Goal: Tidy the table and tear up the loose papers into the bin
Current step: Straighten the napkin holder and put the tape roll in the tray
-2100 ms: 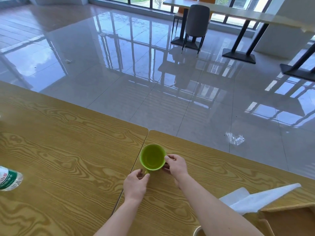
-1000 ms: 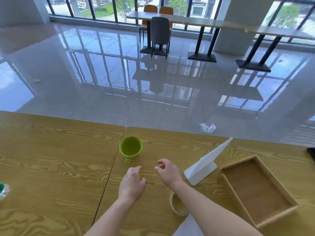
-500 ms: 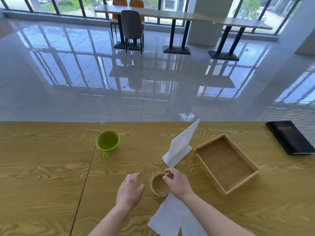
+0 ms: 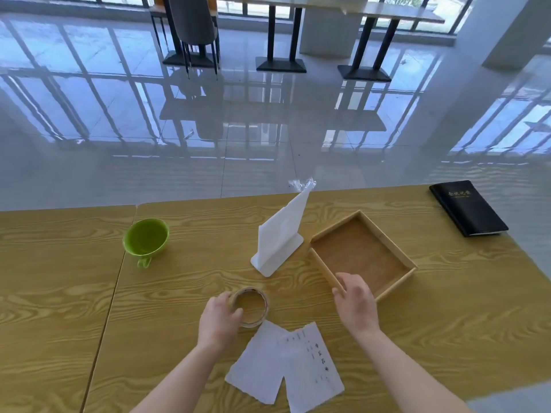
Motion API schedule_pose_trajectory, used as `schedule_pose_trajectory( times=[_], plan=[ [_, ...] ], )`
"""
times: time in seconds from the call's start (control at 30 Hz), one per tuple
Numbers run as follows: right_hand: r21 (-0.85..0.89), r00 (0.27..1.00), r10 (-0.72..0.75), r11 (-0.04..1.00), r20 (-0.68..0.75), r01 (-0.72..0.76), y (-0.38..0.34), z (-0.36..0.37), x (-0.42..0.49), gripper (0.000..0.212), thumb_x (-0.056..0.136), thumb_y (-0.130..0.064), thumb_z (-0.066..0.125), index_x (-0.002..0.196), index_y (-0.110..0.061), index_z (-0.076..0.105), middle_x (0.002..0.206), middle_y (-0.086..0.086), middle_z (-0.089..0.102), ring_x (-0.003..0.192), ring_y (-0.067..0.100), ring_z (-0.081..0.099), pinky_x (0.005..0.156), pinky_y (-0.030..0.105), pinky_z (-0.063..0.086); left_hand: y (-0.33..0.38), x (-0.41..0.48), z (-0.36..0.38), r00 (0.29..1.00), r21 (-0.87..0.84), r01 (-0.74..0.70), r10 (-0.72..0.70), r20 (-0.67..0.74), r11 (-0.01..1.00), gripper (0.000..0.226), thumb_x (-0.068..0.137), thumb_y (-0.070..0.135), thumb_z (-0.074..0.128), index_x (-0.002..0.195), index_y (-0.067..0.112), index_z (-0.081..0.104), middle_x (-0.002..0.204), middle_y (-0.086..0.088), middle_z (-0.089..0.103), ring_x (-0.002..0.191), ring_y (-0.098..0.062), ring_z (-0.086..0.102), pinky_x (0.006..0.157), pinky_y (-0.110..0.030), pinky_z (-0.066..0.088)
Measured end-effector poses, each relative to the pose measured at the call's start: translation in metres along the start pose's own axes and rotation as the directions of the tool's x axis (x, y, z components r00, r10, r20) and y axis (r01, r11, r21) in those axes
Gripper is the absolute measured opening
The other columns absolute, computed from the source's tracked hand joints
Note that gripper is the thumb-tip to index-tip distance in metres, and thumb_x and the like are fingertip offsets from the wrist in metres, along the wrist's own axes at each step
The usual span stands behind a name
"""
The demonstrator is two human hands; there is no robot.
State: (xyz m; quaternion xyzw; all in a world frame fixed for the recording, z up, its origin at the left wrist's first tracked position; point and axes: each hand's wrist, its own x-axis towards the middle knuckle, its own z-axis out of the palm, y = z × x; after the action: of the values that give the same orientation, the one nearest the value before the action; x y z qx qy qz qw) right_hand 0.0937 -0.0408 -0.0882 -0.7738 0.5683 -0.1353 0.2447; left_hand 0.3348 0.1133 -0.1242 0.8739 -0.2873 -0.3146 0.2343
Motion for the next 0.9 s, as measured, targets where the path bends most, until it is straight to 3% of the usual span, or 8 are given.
schedule_pose_trajectory(
  times=[0.17, 0.27, 0.4, 0.5, 0.63, 0.83, 0.9],
  plan=[
    [-0.156, 0.981, 0.000, 0.987, 0.194, 0.031, 0.029, -0.003, 0.015, 0.047, 0.095, -0.026, 0.064, 0.138, -0.012, 0.052, 0.125, 0.008, 0.059, 0.117, 0.026, 0.053, 0.096, 0.037, 0.049, 0.004, 0.008, 0.008, 0.995, -0.001, 0.087, -0.087, -0.044, 0.996, 0.052, 0.089, 0.026, 0.067, 0.137, 0.015, 0.054, 0.130, -0.011, 0.058, 0.116, -0.028, 0.057, 0.097, -0.041, 0.050],
    [-0.185, 0.967, -0.010, 0.981, 0.254, 0.059, 0.033, 0.003, 0.020, 0.043, 0.097, -0.028, 0.061, 0.137, -0.014, 0.051, 0.119, 0.004, 0.058, 0.112, 0.023, 0.053, 0.093, 0.033, 0.048, 0.005, 0.012, 0.013, 0.994, 0.033, 0.090, -0.088, -0.071, 0.995, 0.046, 0.088, 0.021, 0.068, 0.132, 0.013, 0.059, 0.122, -0.011, 0.063, 0.110, -0.027, 0.060, 0.094, -0.040, 0.051],
    [-0.256, 0.967, -0.036, 0.961, 0.253, 0.103, 0.033, 0.008, 0.029, 0.022, 0.097, -0.012, 0.050, 0.117, -0.014, 0.059, 0.101, 0.002, 0.056, 0.095, 0.021, 0.055, 0.083, 0.035, 0.051, 0.011, 0.015, 0.019, 0.988, -0.021, 0.109, -0.111, -0.111, 0.994, 0.035, 0.086, 0.013, 0.067, 0.122, 0.013, 0.066, 0.115, -0.009, 0.070, 0.105, -0.026, 0.064, 0.089, -0.038, 0.053],
    [-0.241, 0.966, -0.042, 0.965, 0.255, 0.106, 0.025, 0.013, 0.033, 0.021, 0.095, -0.005, 0.043, 0.102, -0.013, 0.062, 0.091, 0.001, 0.055, 0.084, 0.021, 0.056, 0.078, 0.037, 0.053, 0.020, 0.017, 0.028, 0.988, -0.068, 0.105, -0.112, -0.111, 0.992, 0.032, 0.085, 0.011, 0.066, 0.117, 0.014, 0.068, 0.111, -0.007, 0.072, 0.100, -0.023, 0.066, 0.086, -0.037, 0.054],
    [-0.167, 0.960, -0.087, 0.977, 0.268, 0.135, 0.013, 0.027, 0.033, 0.015, 0.095, -0.011, 0.051, 0.087, -0.015, 0.062, 0.085, -0.003, 0.055, 0.076, 0.017, 0.056, 0.073, 0.035, 0.054, 0.039, 0.020, 0.043, 0.992, -0.098, 0.079, -0.089, -0.095, 0.992, 0.031, 0.085, 0.010, 0.065, 0.115, 0.015, 0.069, 0.105, -0.003, 0.073, 0.075, -0.012, 0.063, 0.063, -0.024, 0.046],
    [-0.113, 0.963, -0.082, 0.987, 0.257, 0.114, 0.014, 0.036, 0.038, 0.015, 0.090, -0.015, 0.057, 0.077, -0.020, 0.059, 0.078, -0.006, 0.053, 0.070, 0.013, 0.052, 0.063, 0.026, 0.042, 0.063, 0.024, 0.058, 0.994, -0.134, 0.075, -0.085, -0.064, 0.988, 0.031, 0.087, 0.012, 0.064, 0.118, 0.014, 0.068, 0.106, -0.003, 0.074, 0.093, -0.019, 0.067, 0.078, -0.029, 0.052],
    [-0.110, 0.961, -0.087, 0.987, 0.262, 0.120, 0.015, 0.037, 0.039, 0.013, 0.088, -0.014, 0.057, 0.079, -0.021, 0.061, 0.078, -0.008, 0.053, 0.071, 0.013, 0.052, 0.064, 0.025, 0.041, 0.065, 0.022, 0.059, 0.994, -0.161, 0.082, -0.093, -0.063, 0.984, 0.034, 0.088, 0.016, 0.065, 0.122, 0.014, 0.065, 0.103, -0.003, 0.074, 0.090, -0.019, 0.067, 0.076, -0.029, 0.051]
  ],
)
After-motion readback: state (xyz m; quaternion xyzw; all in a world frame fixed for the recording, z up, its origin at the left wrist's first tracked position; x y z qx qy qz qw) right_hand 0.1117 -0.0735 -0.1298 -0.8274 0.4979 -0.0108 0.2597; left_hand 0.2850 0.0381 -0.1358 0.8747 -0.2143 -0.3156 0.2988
